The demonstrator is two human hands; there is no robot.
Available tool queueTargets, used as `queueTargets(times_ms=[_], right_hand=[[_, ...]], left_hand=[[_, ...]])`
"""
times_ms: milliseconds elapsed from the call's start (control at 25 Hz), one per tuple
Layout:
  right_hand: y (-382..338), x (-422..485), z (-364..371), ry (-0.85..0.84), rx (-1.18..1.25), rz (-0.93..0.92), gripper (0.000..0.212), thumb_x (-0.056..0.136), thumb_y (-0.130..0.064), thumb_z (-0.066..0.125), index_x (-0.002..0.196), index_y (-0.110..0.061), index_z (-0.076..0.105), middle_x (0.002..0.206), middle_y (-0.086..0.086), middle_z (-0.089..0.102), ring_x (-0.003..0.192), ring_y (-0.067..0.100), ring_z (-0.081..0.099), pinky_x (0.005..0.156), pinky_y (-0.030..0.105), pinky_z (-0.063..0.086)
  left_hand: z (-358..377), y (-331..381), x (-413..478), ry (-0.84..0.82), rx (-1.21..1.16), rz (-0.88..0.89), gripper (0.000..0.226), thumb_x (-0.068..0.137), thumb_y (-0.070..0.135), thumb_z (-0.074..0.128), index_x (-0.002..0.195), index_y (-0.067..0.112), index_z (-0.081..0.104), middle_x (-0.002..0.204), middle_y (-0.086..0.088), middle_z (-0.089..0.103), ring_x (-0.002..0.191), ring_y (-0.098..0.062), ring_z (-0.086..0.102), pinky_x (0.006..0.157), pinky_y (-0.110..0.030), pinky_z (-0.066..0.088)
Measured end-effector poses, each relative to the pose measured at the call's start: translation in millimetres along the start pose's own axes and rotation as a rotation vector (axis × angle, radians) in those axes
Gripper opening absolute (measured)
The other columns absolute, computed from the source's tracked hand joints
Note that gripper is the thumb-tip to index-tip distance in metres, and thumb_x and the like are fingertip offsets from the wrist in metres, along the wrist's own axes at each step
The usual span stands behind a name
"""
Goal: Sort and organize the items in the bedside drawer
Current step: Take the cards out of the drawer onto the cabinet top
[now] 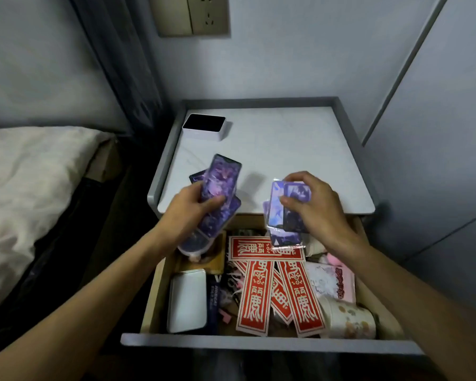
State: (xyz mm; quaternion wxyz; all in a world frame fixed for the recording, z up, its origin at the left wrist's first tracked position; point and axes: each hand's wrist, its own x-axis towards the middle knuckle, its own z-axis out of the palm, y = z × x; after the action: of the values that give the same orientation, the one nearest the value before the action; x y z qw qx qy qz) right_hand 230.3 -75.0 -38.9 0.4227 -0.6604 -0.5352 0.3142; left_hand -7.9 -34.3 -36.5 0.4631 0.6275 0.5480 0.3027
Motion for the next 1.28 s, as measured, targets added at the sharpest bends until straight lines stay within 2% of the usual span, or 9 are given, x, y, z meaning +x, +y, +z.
queueTargets(times_ms=[160,280,400,560,800,920,1000,1160,1280], right_hand=[[-13,69,26,-0.027,0.014,0.003,0.022,0.088,-0.019,0.071,0.107,-0.027,0.065,0.109,-0.006,0.066,0.093,0.013,0.063,0.07,0.026,0.055],[-3,117,51,-0.049,-0.06,0.042,0.025,0.087,-0.023,0.072,0.11,-0.026,0.065,0.114,-0.002,0.066,0.099,0.019,0.063,0.084,0.034,0.056],[6,140,66,-0.039,-0.304,0.029,0.044,0.09,-0.036,0.067,0.131,-0.024,0.056,0.131,0.007,0.054,0.115,0.025,0.056,0.096,0.033,0.047],[16,127,77,-0.057,-0.572,-0.131,0.058,0.094,-0.049,0.056,0.144,-0.022,0.043,0.149,0.01,0.033,0.136,0.028,0.031,0.109,0.038,0.03],[18,57,60,0.005,-0.544,-0.481,0.027,0.096,-0.025,0.058,0.12,-0.015,0.063,0.124,0.005,0.053,0.116,0.019,0.047,0.094,0.034,0.046],[29,1,34,-0.346,-0.624,-0.57,0.018,0.096,-0.022,0.057,0.113,-0.022,0.064,0.109,-0.006,0.06,0.101,0.01,0.057,0.085,0.03,0.05],[54,-25,28,-0.598,-0.86,-0.575,0.031,0.097,-0.03,0.056,0.127,-0.026,0.057,0.124,-0.007,0.057,0.116,0.013,0.054,0.096,0.034,0.047],[88,-32,35,-0.565,-0.929,-0.393,0.074,0.09,-0.038,0.064,0.151,-0.02,0.028,0.155,0.001,0.031,0.143,0.018,0.028,0.117,0.036,0.028],[91,-18,46,-0.566,-0.903,-0.3,0.082,0.088,-0.038,0.066,0.154,-0.018,0.021,0.154,0.003,0.033,0.142,0.02,0.03,0.116,0.035,0.026]], left_hand=[[-29,-6,36,0.276,-0.02,-0.135,0.016,0.092,0.022,0.066,0.097,0.007,0.067,0.089,-0.012,0.073,0.077,-0.02,0.072,0.066,-0.03,0.058],[-40,-21,72,0.323,0.07,-0.169,0.024,0.09,0.028,0.068,0.097,0.005,0.069,0.088,-0.011,0.073,0.081,-0.024,0.072,0.079,-0.043,0.059],[-41,-27,95,0.347,0.257,-0.108,0.025,0.091,0.031,0.067,0.096,0.007,0.067,0.087,-0.008,0.07,0.081,-0.021,0.069,0.073,-0.041,0.058],[-38,-40,100,0.408,0.45,-0.022,0.048,0.091,0.039,0.064,0.127,0.009,0.053,0.109,-0.013,0.066,0.095,-0.028,0.065,0.079,-0.042,0.057],[-26,-23,60,0.41,0.89,0.186,0.051,0.092,0.028,0.062,0.136,0.009,0.045,0.136,-0.016,0.048,0.125,-0.031,0.044,0.099,-0.039,0.041],[-13,-5,18,0.298,0.833,0.273,0.029,0.09,0.027,0.06,0.116,0.014,0.055,0.114,-0.011,0.06,0.103,-0.029,0.058,0.077,-0.037,0.048],[7,-1,-13,0.092,0.836,0.173,0.021,0.089,0.032,0.058,0.103,0.017,0.058,0.101,-0.008,0.067,0.091,-0.03,0.064,0.072,-0.038,0.052],[67,-23,-48,-0.426,0.562,-0.218,0.044,0.089,0.031,0.067,0.128,0.018,0.051,0.12,-0.006,0.066,0.103,-0.02,0.066,0.082,-0.029,0.053],[99,-50,-51,-0.23,0.323,-0.314,0.078,0.085,0.031,0.072,0.144,0.014,0.024,0.132,-0.009,0.059,0.113,-0.024,0.063,0.094,-0.037,0.053]])
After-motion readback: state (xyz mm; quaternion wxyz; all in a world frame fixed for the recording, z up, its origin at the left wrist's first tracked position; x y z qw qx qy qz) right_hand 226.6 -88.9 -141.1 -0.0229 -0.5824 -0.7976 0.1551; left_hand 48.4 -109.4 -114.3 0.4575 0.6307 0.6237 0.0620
